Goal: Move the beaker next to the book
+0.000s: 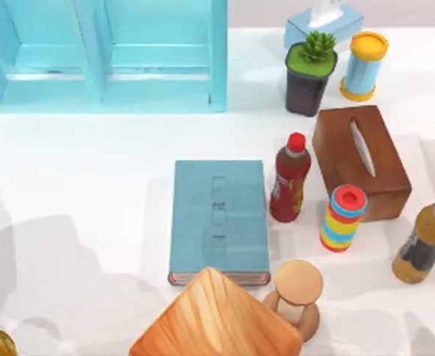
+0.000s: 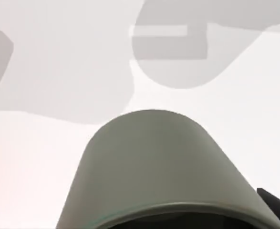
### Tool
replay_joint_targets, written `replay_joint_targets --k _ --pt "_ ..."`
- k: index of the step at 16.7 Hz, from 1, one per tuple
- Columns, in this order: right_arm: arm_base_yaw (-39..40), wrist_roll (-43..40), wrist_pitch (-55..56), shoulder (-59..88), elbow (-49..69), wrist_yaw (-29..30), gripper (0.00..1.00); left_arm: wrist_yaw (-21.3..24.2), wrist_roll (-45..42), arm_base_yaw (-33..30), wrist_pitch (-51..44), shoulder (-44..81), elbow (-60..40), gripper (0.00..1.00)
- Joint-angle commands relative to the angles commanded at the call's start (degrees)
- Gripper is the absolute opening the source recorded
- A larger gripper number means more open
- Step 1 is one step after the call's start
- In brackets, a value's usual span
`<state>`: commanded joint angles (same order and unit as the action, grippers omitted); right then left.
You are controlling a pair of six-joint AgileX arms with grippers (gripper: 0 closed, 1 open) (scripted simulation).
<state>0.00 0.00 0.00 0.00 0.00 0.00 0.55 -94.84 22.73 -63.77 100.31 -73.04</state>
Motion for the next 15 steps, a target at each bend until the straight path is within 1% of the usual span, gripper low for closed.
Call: replay_joint_targets --k 4,12,15 --pt "0.0 0.0 0.0 0.0 0.0 0.0 1.0 0.77 24.77 -11.71 -3.32 2.95 -3.94 0.0" --pt "0.0 0.0 0.0 0.0 0.0 0.0 1.0 2.72 84.35 -35.81 -8.05 6.11 -11.12 0.0" --pt "0.0 0.0 0.0 0.0 0.0 0.0 1.0 2.79 102.63 -43.6 -8.5 5.78 -13.42 0.0"
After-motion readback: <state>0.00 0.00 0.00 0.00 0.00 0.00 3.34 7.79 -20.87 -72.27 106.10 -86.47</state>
